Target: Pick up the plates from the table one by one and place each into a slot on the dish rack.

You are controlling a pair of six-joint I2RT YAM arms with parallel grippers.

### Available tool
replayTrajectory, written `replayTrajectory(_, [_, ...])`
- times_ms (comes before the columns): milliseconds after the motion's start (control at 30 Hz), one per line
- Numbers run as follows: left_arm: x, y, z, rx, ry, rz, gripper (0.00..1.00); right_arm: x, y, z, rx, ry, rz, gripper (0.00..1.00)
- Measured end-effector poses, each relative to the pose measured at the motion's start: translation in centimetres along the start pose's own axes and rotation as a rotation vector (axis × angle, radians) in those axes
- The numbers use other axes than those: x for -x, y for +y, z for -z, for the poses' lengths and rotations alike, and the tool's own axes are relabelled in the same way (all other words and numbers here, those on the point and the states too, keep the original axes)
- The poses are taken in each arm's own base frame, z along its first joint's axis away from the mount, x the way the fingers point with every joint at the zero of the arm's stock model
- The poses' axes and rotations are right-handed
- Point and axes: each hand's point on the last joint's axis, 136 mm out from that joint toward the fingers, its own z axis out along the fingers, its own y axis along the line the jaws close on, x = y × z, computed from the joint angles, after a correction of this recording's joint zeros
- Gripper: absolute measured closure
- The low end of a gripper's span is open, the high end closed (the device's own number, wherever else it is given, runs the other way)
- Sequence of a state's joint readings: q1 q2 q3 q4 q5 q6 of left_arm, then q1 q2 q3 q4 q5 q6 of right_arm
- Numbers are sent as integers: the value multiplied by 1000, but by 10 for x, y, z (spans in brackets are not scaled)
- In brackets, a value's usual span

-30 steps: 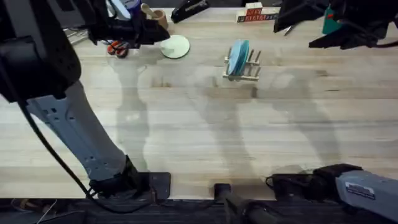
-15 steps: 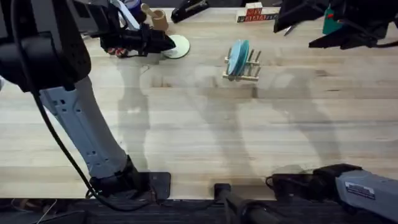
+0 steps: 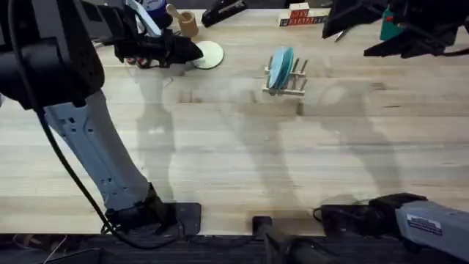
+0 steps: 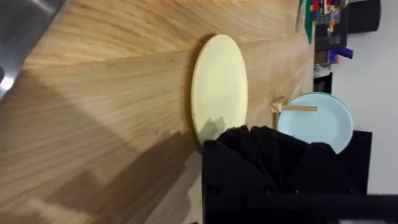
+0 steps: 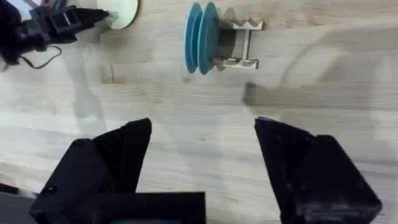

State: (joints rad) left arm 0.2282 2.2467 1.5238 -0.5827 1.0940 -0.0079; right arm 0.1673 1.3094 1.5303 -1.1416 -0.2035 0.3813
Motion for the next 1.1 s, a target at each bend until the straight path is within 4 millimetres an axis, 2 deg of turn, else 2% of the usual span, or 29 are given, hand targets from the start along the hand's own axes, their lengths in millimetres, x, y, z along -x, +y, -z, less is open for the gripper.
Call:
replayTrajectory(467, [-6,12,-9,41,20,41,960,0,0,0,0,0,0,6])
replayTrajectory(867, [-6,13,-9,30,21,56,960,0,1,0,4,2,0,5])
replayTrajectory(1100, [-6,13,-9,30,22,57,960,6,21,0,108,-15,32,6])
